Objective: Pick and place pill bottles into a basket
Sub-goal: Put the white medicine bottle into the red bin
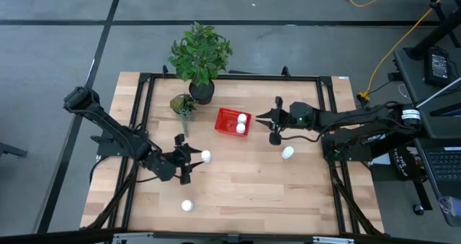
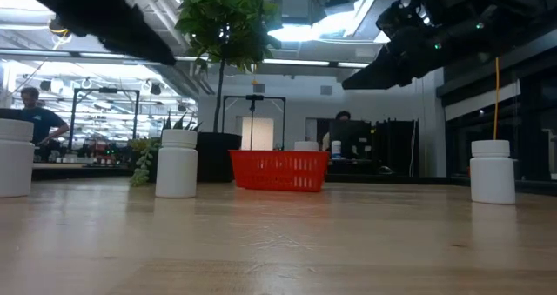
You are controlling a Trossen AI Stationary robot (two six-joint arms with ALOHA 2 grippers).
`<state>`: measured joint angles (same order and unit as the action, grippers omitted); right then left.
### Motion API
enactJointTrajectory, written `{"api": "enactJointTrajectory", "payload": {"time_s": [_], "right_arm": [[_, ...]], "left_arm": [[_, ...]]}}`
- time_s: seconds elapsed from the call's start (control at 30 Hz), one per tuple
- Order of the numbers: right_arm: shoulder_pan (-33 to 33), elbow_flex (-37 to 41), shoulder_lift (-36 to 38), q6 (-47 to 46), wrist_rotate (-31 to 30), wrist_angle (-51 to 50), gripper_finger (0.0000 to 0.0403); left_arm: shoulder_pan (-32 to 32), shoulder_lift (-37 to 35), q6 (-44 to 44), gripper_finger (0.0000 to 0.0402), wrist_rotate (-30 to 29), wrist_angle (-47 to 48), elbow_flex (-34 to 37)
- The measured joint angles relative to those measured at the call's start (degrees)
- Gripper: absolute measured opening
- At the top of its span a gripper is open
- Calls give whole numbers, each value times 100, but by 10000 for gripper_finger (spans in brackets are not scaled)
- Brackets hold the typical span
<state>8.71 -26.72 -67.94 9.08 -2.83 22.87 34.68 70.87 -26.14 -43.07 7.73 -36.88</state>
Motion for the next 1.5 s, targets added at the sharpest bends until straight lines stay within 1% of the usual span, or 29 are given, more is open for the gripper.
{"api": "enactJointTrajectory", "payload": {"time_s": [0.13,0.37,0.5,0.73,0.93,1.1,1.23,1.5], "right_arm": [[-2,0,-20,-10,1,-9,68],[-1,0,-20,-157,2,-17,68],[-2,0,-22,-298,2,-124,68],[-4,0,-22,-275,2,-113,68],[-4,0,-24,-267,2,-80,68],[-4,0,-24,-264,2,-80,68],[-4,0,-24,-260,2,-80,68],[-6,0,-26,-238,0,-67,68]], "left_arm": [[0,9,-322,183,280,326,0],[-48,215,-507,187,122,780,2],[-15,331,-427,187,423,770,2],[-37,374,-470,187,419,732,2],[-250,373,-496,187,357,784,2],[-374,372,-469,187,515,901,22],[-382,372,-476,187,581,870,182],[-416,372,-1128,187,470,858,428]]}}
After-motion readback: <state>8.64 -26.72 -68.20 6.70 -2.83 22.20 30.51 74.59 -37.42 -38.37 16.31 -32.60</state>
